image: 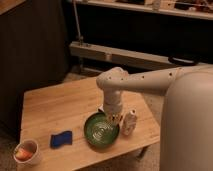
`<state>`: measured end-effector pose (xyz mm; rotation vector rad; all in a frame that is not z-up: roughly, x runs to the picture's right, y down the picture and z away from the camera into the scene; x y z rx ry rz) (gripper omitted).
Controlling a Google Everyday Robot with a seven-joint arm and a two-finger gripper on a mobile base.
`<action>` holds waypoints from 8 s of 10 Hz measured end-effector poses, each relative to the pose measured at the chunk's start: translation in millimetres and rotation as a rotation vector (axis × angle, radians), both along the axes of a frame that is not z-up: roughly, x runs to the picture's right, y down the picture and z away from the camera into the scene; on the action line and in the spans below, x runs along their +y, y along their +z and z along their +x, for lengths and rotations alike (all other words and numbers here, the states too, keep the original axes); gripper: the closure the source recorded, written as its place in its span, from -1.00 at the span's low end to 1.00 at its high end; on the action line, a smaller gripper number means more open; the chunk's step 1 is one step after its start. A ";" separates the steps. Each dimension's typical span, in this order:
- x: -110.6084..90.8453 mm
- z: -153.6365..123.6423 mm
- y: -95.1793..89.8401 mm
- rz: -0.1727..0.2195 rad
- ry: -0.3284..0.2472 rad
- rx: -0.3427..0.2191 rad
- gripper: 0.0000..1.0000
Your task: Place the white sponge in the ceramic bowl
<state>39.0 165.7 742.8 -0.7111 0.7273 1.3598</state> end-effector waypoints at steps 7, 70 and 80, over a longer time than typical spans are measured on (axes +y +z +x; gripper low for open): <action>0.0 0.1 0.0 0.000 0.000 0.000 0.95; 35.6 -247.9 -20.4 0.323 -0.922 -1.382 -0.60; 41.5 -292.2 -8.1 0.317 -1.160 -1.466 -0.60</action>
